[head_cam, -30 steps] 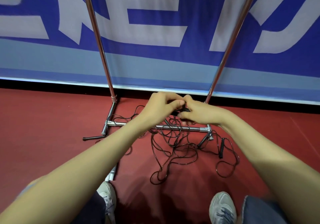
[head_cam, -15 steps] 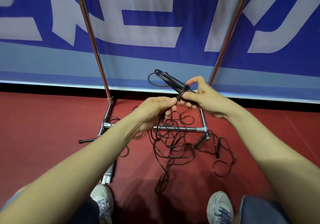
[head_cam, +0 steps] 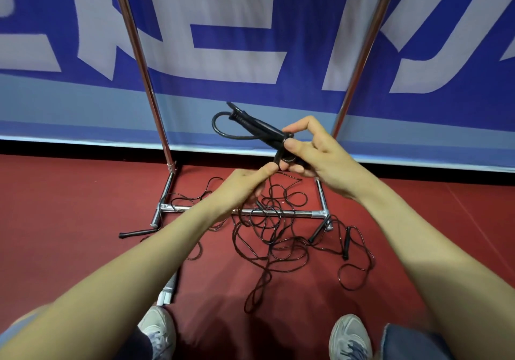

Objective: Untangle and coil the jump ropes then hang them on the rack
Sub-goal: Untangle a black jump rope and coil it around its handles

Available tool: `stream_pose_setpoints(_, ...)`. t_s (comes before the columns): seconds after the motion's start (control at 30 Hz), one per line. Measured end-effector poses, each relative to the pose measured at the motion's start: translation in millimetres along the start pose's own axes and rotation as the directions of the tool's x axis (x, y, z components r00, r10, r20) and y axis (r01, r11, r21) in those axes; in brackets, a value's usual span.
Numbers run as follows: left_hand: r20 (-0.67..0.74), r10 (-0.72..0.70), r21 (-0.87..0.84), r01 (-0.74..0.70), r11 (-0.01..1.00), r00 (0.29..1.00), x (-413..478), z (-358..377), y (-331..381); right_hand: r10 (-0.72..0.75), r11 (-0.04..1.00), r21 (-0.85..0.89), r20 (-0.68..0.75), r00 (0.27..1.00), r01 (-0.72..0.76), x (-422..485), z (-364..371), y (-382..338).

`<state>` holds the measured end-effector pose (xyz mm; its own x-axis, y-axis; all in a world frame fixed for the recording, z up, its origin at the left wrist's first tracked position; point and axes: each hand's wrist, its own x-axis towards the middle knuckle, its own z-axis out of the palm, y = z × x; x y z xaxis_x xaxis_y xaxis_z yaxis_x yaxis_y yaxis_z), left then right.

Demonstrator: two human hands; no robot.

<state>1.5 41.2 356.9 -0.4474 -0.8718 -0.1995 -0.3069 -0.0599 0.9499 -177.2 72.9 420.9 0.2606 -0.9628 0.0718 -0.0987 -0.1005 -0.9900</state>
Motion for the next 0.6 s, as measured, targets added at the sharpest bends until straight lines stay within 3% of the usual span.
stream_pose_setpoints(0.13, 0.151, 0.047, -0.247, -0.009, 0.969, 0.987, 4.1, -21.1, 1.6, 0.017, 0.999, -0.039, 0.137, 0.99, -0.011, -9.7, 0.0, -9.0)
stream_pose_setpoints(0.27, 0.163, 0.145, -0.008, -0.146, 0.989, 0.976, 1.0, -48.6, 10.4, 0.117, 0.988, -0.129, 0.306, 0.945, -0.081, -15.8, -1.5, -12.3)
stream_pose_setpoints(0.43, 0.107, 0.091, 0.136, -0.105, 0.985, 0.99, -6.1, -39.0, 35.7, 0.301, 0.927, -0.333, 0.396, 0.868, -0.17, -11.7, -5.2, -0.2)
stream_pose_setpoints(0.6, -0.075, 0.111, 0.16, -0.098, 0.982, 0.991, -7.3, -22.0, 33.5, 0.407, 0.82, -0.525, 0.257, 0.877, -0.226, -6.6, -1.7, 10.4)
